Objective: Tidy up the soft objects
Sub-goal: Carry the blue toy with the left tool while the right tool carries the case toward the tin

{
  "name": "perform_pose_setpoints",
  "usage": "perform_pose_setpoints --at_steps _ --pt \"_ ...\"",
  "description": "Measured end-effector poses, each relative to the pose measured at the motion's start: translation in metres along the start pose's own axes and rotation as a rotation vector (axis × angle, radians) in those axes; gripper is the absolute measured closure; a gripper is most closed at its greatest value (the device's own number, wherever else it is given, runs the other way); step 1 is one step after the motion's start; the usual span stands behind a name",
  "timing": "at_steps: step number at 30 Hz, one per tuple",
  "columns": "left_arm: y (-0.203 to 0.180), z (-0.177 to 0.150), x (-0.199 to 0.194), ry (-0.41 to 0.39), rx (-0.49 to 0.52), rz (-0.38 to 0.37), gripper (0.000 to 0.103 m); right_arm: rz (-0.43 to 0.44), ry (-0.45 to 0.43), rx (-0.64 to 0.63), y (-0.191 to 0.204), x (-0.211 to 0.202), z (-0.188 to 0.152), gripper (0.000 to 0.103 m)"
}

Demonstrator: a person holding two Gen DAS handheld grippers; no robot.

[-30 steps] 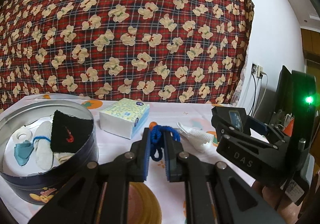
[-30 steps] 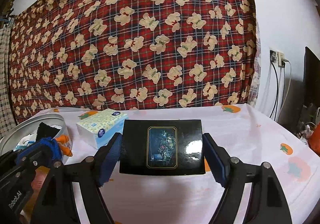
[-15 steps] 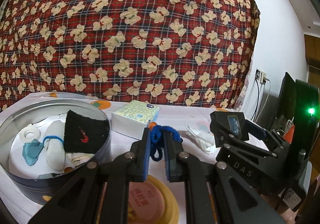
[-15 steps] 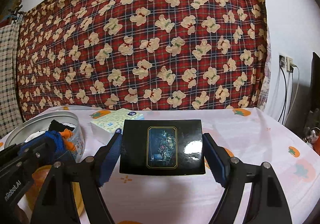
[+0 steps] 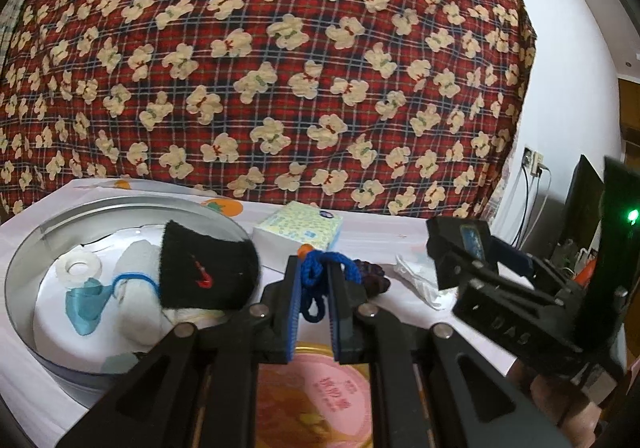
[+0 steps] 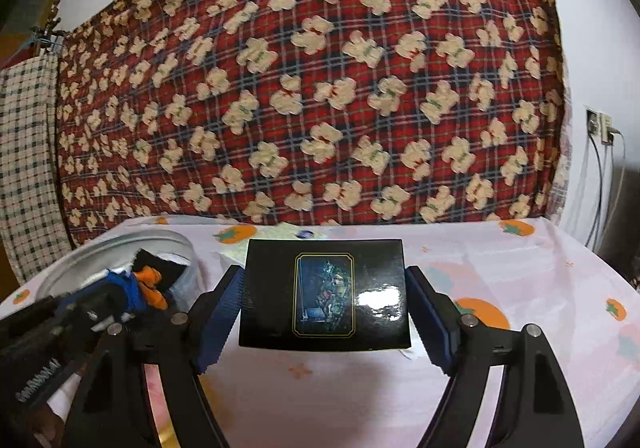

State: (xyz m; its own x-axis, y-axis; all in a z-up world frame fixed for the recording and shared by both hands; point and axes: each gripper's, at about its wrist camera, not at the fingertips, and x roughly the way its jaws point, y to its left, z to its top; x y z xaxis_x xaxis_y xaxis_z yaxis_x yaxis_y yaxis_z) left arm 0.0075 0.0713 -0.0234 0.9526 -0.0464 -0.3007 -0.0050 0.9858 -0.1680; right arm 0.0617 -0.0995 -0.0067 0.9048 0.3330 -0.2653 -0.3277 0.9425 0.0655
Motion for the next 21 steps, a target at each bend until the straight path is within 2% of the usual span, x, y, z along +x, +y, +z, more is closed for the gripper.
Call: perform_pose_setpoints --at_steps 6,13,17,21 --pt "0.017 0.008 -0.005 0.005 -0.013 0.004 0.093 0.067 0.000 -0.031 0.025 0.003 0.020 0.022" --pt "0.048 0.029 -0.014 -0.003 -0.017 0.025 0.093 0.210 0.056 -0.062 0.062 0.018 0.045 0.022" --pt "0.076 0.042 -0.014 0.009 -0.023 0.085 0.093 0.269 0.091 -0.082 0.088 0.029 0.058 0.022" --pt "0.107 0.052 -0.006 0.066 -0.048 0.124 0.093 0.305 0.134 -0.099 0.110 0.042 0.063 0.022"
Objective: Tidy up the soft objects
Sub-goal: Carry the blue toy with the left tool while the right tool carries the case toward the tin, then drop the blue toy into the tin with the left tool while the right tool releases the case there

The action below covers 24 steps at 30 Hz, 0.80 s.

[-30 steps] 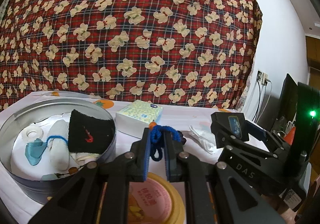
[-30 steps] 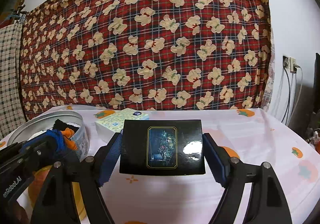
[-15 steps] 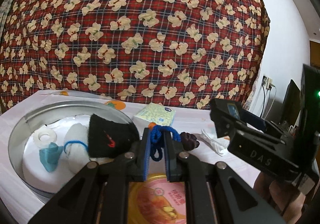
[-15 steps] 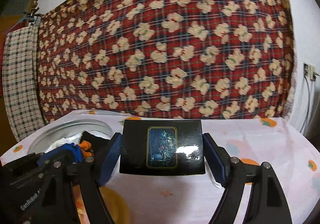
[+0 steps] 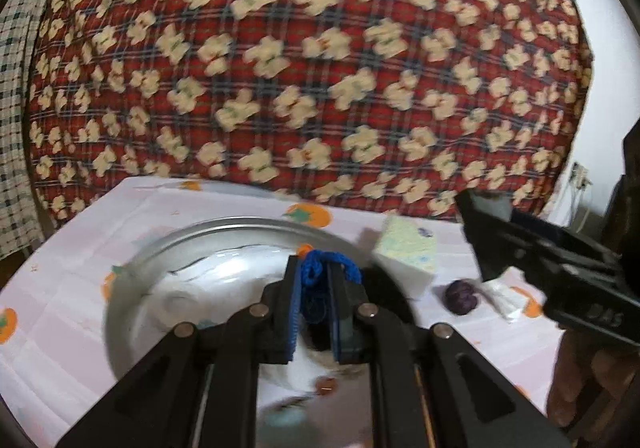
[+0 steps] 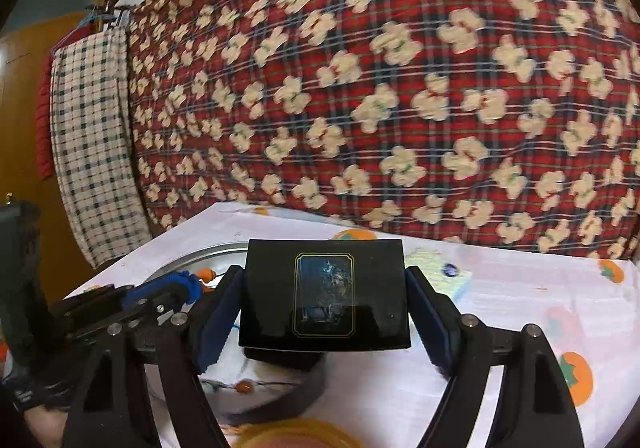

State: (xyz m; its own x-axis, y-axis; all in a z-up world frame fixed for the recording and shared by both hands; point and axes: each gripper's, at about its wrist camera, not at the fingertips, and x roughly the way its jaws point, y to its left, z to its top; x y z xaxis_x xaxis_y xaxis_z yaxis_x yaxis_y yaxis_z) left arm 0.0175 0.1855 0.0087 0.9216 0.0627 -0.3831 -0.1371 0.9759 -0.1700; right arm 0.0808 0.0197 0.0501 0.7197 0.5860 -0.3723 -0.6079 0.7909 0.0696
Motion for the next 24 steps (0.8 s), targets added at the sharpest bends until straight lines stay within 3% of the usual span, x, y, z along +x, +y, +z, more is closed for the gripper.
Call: perform_pose_setpoints --at_steps 3,13,22,24 --pt "0.020 0.005 0.007 0.038 -0.007 0.039 0.093 0.029 0.053 -0.003 0.010 0.017 0.004 0.022" --pt "0.069 0.009 0.039 0.182 -0.072 0.069 0.093 0.121 0.245 0.002 0.038 0.068 -0.001 0.022" --pt "0.089 0.012 0.046 0.215 -0.089 0.090 0.092 0.148 0.310 -0.044 0.055 0.084 -0.007 0.022" --pt "0.089 0.012 0.047 0.218 -0.089 0.093 0.086 0.173 0.327 -0.044 0.056 0.088 -0.008 0.022"
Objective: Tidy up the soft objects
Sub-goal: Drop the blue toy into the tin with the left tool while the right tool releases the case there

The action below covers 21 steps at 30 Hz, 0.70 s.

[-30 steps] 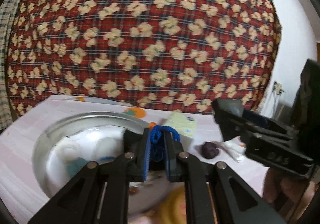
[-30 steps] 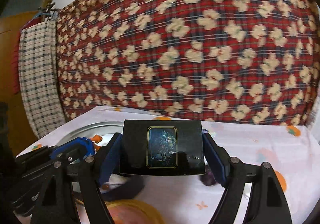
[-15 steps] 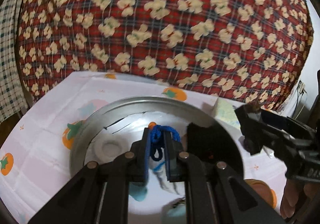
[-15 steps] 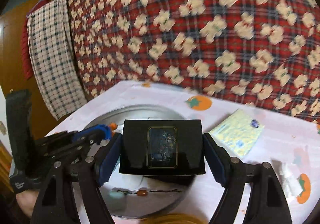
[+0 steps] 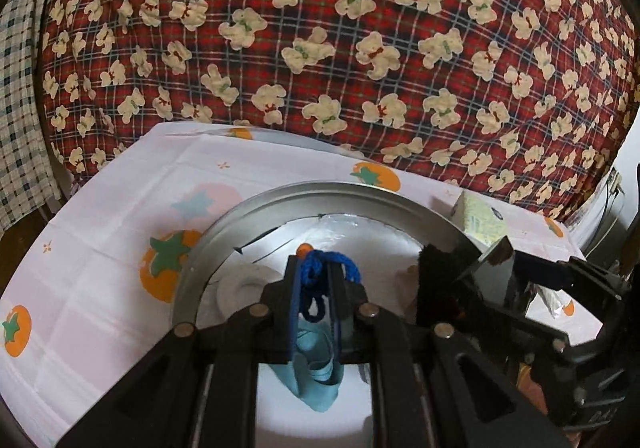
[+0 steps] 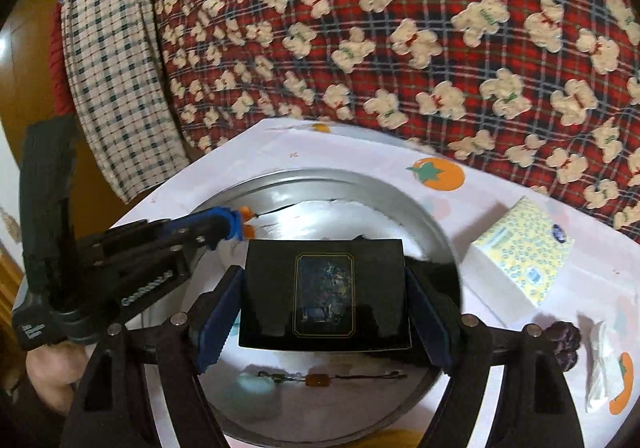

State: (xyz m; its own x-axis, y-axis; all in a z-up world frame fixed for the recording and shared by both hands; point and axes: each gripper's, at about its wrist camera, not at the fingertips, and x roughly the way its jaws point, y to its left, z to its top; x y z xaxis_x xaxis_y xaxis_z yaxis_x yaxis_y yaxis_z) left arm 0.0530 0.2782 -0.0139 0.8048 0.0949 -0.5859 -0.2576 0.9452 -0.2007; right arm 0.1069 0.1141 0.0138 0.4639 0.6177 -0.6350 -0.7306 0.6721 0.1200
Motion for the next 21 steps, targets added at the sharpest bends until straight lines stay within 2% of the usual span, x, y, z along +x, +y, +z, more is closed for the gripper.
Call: perform_pose_setpoints --at_steps 1,3,5,7,10,13,17,21 --pt "0.000 0.000 0.001 0.004 0.002 0.001 0.081 0.007 0.007 0.000 0.000 0.001 0.000 0.022" --pt "-0.001 -0.001 0.003 0.009 0.006 0.016 0.057 0.016 0.002 -0.003 0.000 0.001 -0.001 0.022" --pt "0.000 -0.002 0.004 0.015 0.001 0.025 0.051 0.016 -0.015 -0.006 -0.001 -0.002 -0.003 0.022" --pt "0.000 -0.004 0.002 0.005 -0.005 0.036 0.051 0.014 -0.034 0.005 -0.006 -0.006 -0.006 0.022" --pt "-0.001 -0.005 -0.001 -0.005 -0.013 0.043 0.035 0.075 -0.047 0.070 -0.020 -0.010 -0.010 0.021" --pt "-0.006 -0.005 -0.003 -0.018 -0.024 0.052 0.033 0.103 -0.033 0.121 -0.028 -0.008 -0.012 0.017" --pt "-0.016 -0.005 -0.006 -0.029 -0.002 0.066 0.027 0.100 -0.061 0.113 -0.030 -0.016 -0.014 0.013" --pt "-0.021 -0.003 -0.011 -0.044 -0.003 0.084 0.027 0.087 -0.091 0.123 -0.042 -0.029 -0.019 0.013"
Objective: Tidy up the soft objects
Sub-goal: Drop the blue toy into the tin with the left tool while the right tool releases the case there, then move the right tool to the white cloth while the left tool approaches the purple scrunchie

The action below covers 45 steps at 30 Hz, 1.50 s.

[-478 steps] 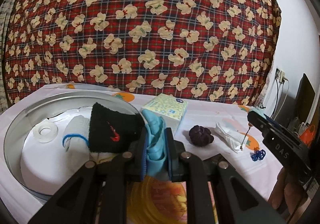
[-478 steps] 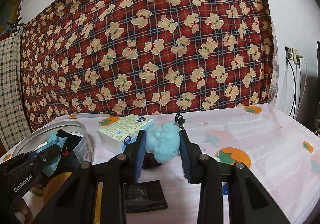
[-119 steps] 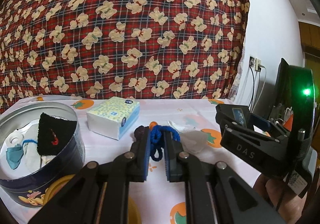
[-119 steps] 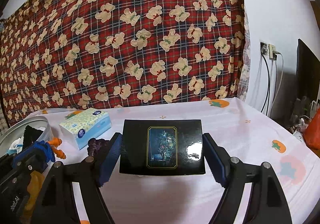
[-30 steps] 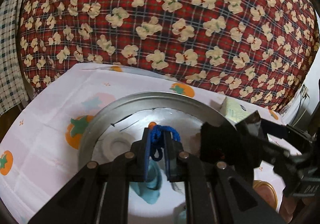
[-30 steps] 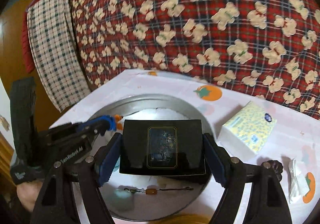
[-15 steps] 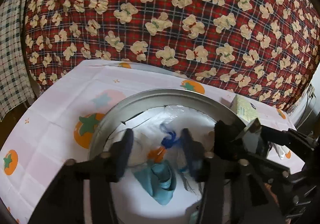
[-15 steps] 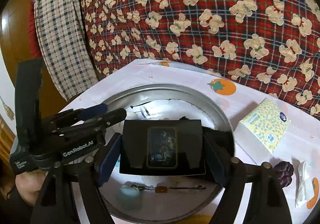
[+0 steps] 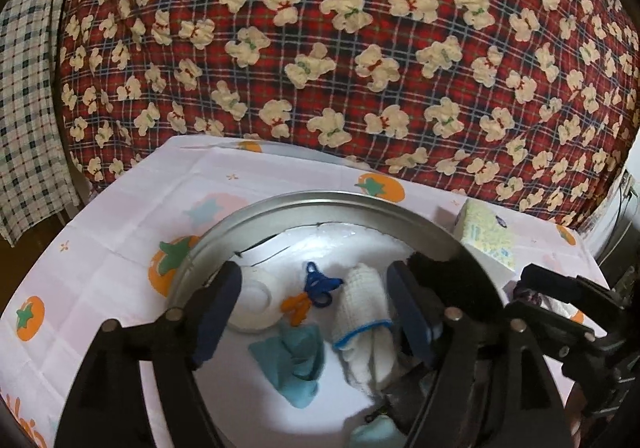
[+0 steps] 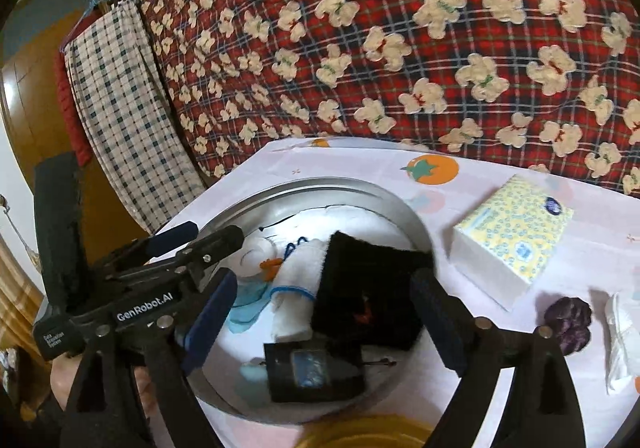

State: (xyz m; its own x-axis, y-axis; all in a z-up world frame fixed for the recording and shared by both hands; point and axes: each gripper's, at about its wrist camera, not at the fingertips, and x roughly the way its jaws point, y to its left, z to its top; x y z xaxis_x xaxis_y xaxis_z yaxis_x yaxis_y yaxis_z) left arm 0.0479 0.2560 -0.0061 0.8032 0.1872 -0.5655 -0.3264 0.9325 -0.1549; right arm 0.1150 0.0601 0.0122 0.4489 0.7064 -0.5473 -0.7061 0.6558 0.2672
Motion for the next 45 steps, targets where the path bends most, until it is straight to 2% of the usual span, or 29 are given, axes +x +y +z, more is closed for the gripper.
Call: perform_pose_setpoints --at_steps 5,8,13,18,20,23,29,32,35,39,43,44,45 --pt "-0.024 0.001 -0.007 -0.013 0.038 -0.025 0.027 -0.102 -0.044 -0.021 -0.026 -0.024 -0.011 0.013" --pt "-0.049 -0.001 -0.009 -0.004 0.078 -0.060 0.019 -0.159 -0.065 -0.021 -0.050 -0.042 -0.020 0.013" --pt "-0.094 -0.007 -0.009 0.014 0.143 -0.109 0.018 -0.332 -0.099 0.035 -0.113 -0.076 -0.041 0.013" --pt "-0.149 -0.015 -0.001 0.090 0.185 -0.208 0.018 -0.486 -0.118 0.148 -0.170 -0.099 -0.055 0.013" --pt "-0.172 -0.018 0.001 0.116 0.207 -0.236 0.018 -0.523 -0.114 0.167 -0.184 -0.103 -0.058 0.013" --pt "-0.203 -0.022 0.002 0.141 0.243 -0.259 0.018 -0.593 -0.063 0.165 -0.202 -0.099 -0.059 0.013" --pt "-0.241 -0.025 0.011 0.140 0.321 -0.235 0.018 -0.561 -0.035 0.195 -0.223 -0.094 -0.066 0.013" --pt "-0.242 -0.026 0.020 0.141 0.342 -0.200 0.018 -0.535 -0.011 0.189 -0.225 -0.089 -0.068 0.013" --pt "-0.237 -0.024 0.027 0.163 0.314 -0.206 0.018 -0.525 0.015 0.170 -0.222 -0.082 -0.069 0.013" --pt "-0.237 -0.022 0.025 0.117 0.305 -0.212 0.018 -0.522 0.051 0.143 -0.218 -0.074 -0.071 0.013" --pt "-0.237 -0.019 0.024 0.071 0.278 -0.217 0.018 -0.560 0.081 0.126 -0.217 -0.069 -0.070 0.013" --pt "-0.238 -0.018 0.023 0.055 0.268 -0.218 0.018 -0.568 0.094 0.128 -0.217 -0.067 -0.070 0.015" --pt "-0.238 -0.017 0.023 0.046 0.261 -0.221 0.018 -0.572 0.106 0.131 -0.219 -0.065 -0.070 0.021"
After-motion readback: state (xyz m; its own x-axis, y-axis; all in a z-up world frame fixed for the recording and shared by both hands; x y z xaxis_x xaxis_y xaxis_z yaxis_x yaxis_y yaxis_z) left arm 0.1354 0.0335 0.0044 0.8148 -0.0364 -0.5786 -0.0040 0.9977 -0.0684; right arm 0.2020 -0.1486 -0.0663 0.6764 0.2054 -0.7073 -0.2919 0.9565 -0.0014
